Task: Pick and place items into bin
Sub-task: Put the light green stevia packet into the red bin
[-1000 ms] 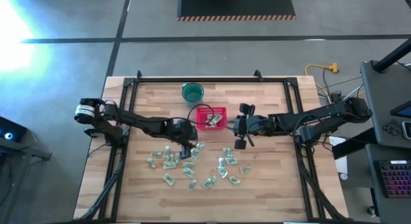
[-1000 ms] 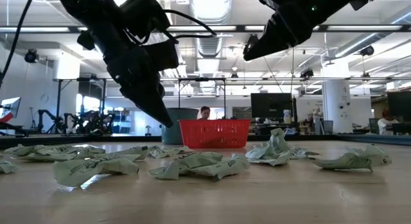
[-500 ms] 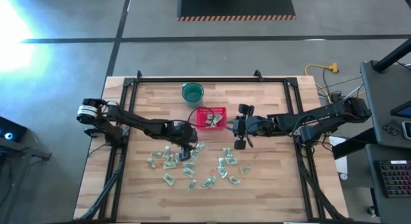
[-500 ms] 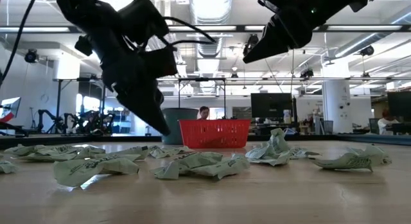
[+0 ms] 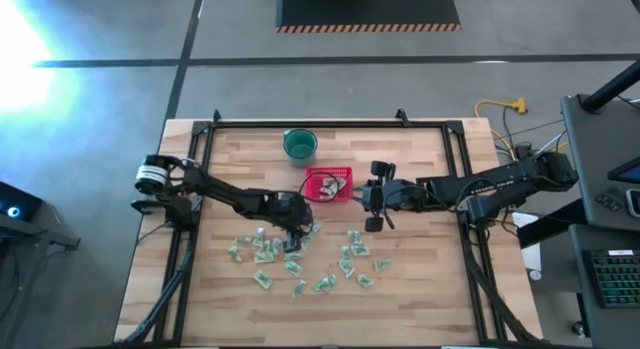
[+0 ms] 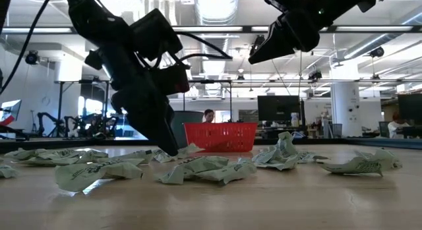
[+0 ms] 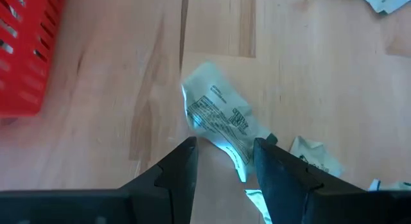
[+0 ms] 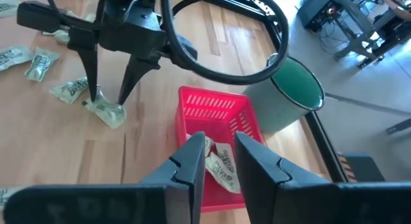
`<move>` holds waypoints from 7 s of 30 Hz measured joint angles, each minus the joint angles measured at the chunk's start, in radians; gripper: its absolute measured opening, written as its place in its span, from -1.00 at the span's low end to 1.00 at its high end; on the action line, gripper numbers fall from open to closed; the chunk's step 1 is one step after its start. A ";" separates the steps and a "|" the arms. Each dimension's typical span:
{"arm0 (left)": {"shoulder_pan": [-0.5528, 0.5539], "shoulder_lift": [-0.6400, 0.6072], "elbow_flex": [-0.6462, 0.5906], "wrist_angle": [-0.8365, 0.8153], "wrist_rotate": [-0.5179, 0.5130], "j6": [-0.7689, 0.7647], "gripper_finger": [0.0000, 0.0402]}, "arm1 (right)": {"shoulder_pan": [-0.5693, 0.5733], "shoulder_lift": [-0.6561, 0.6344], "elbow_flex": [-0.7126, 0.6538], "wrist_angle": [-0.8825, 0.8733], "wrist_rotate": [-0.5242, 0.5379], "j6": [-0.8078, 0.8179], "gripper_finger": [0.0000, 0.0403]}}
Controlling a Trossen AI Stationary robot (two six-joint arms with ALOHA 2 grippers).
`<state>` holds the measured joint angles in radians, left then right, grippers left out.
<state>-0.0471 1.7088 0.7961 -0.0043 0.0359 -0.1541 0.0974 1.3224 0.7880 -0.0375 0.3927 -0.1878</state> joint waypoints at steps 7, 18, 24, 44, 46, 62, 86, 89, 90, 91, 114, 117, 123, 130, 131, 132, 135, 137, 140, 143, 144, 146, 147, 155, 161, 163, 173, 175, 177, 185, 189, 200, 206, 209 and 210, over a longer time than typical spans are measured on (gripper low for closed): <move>0.000 -0.004 -0.002 -0.007 0.002 -0.021 -0.54 | -0.007 0.000 0.001 0.019 0.002 -0.014 -0.66; -0.009 -0.037 -0.006 -0.051 0.022 -0.023 -0.97 | -0.006 0.000 0.001 0.027 0.002 -0.022 -0.68; -0.026 -0.090 -0.006 -0.097 0.015 -0.023 -0.96 | -0.006 0.000 0.001 0.027 0.001 -0.026 -0.67; -0.005 -0.234 0.002 0.209 -0.454 0.249 -0.96 | -0.027 0.000 0.001 0.025 0.000 -0.047 -0.71; 0.015 -0.211 0.015 0.226 -0.454 0.272 -0.96 | -0.027 0.000 0.001 0.017 -0.001 -0.052 -0.71; 0.114 -0.140 0.021 0.193 -0.454 0.266 -0.93 | -0.027 0.000 0.000 0.011 0.000 -0.048 -0.69; 0.001 -0.320 -0.001 -0.063 -0.393 0.109 -0.33 | -0.007 0.044 -0.011 -0.204 -0.476 0.262 -0.66; -0.034 -0.354 -0.019 -0.079 -0.388 0.081 -0.33 | 0.013 0.068 -0.012 -0.211 -0.477 0.260 -0.63; -0.046 -0.361 -0.022 -0.079 -0.389 0.076 -0.33 | 0.020 0.073 -0.012 -0.213 -0.477 0.260 -0.63; -0.056 -0.365 -0.026 -0.079 -0.389 0.064 -0.33 | 0.028 0.079 -0.012 -0.216 -0.477 0.260 -0.62; -0.094 -0.369 -0.080 -0.083 -0.392 0.003 -0.33 | 0.213 0.308 -0.014 -0.213 -0.113 0.175 -0.40; -0.094 -0.369 -0.082 -0.083 -0.392 0.003 -0.33 | 0.212 0.331 -0.014 -0.210 -0.113 0.175 -0.34; -0.094 -0.369 -0.083 -0.083 -0.392 0.003 -0.33 | 0.210 0.361 -0.014 -0.155 -0.099 0.156 -0.25; -0.094 -0.369 -0.083 -0.083 -0.392 0.003 -0.33 | 0.198 0.360 -0.014 -0.139 -0.066 0.151 -0.23; -0.094 -0.369 -0.083 -0.083 -0.392 0.003 -0.33 | 0.196 0.357 -0.014 -0.140 -0.066 0.150 -0.23; -0.094 -0.369 -0.083 -0.083 -0.392 0.003 -0.33 | 0.196 0.355 -0.014 -0.139 -0.065 0.150 -0.24; -0.094 -0.369 -0.083 -0.083 -0.392 0.003 -0.33 | 0.196 0.355 -0.014 -0.139 -0.071 0.142 -0.26; -0.094 -0.369 -0.083 -0.083 -0.392 0.003 -0.33 | 0.196 0.354 -0.014 -0.131 -0.081 0.136 -0.26; -0.094 -0.369 -0.083 -0.083 -0.392 0.003 -0.33 | 0.197 0.354 -0.014 -0.130 -0.084 0.128 -0.26; -0.094 -0.369 -0.083 -0.083 -0.392 0.003 -0.33 | 0.197 0.354 -0.014 -0.120 -0.087 0.124 -0.25; -0.094 -0.369 -0.083 -0.083 -0.392 0.003 -0.33 | 0.197 0.354 -0.014 -0.110 -0.087 0.121 -0.26; -0.094 -0.369 -0.083 -0.083 -0.392 0.004 -0.33 | 0.197 0.360 -0.014 -0.073 -0.103 0.103 -0.27; -0.094 -0.369 -0.083 -0.083 -0.392 0.003 -0.33 | 0.197 0.363 -0.014 -0.058 -0.113 0.089 -0.27; -0.094 -0.369 -0.083 -0.085 -0.392 0.002 -0.33 | 0.196 0.401 -0.014 -0.008 -0.139 0.063 -0.32; -0.094 -0.369 -0.084 -0.086 -0.392 0.002 -0.33 | 0.196 0.401 -0.014 -0.010 -0.139 0.079 -0.41; -0.094 -0.369 -0.085 -0.086 -0.392 0.002 -0.33 | 0.196 0.401 -0.014 -0.010 -0.139 0.077 -0.46; -0.094 -0.369 -0.087 -0.086 -0.392 0.002 -0.33 | 0.197 0.376 -0.014 -0.028 -0.139 0.048 -0.74; -0.094 -0.369 -0.087 -0.086 -0.392 0.002 -0.33 | 0.197 0.361 -0.014 -0.037 -0.138 0.045 -0.79; -0.094 -0.369 -0.087 -0.086 -0.392 0.002 -0.33 | 0.197 0.344 -0.014 -0.042 -0.138 0.032 -0.83; -0.094 -0.369 -0.087 -0.086 -0.391 0.002 -0.33 | 0.197 0.266 -0.005 -0.041 -0.131 -0.018 -0.91; -0.094 -0.369 -0.087 -0.086 -0.392 0.002 -0.33 | 0.197 0.239 0.010 -0.040 -0.128 -0.040 -0.91; -0.094 -0.369 -0.088 -0.086 -0.389 0.001 -0.33 | 0.196 0.283 0.017 -0.112 -0.130 0.050 -0.91; -0.094 -0.369 -0.088 -0.084 -0.389 -0.001 -0.33 | 0.180 0.318 0.017 -0.122 -0.132 0.093 -0.91; -0.094 -0.369 -0.088 -0.083 -0.388 -0.001 -0.33 | 0.165 0.318 0.015 -0.123 -0.140 0.117 -0.86; -0.095 -0.369 -0.088 -0.084 -0.388 -0.001 -0.33 | 0.160 0.318 0.015 -0.124 -0.141 0.125 -0.84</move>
<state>-0.1417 1.3403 0.7082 -0.0879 -0.3523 -0.1551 0.2569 1.6402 0.8028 -0.1615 0.2522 -0.0631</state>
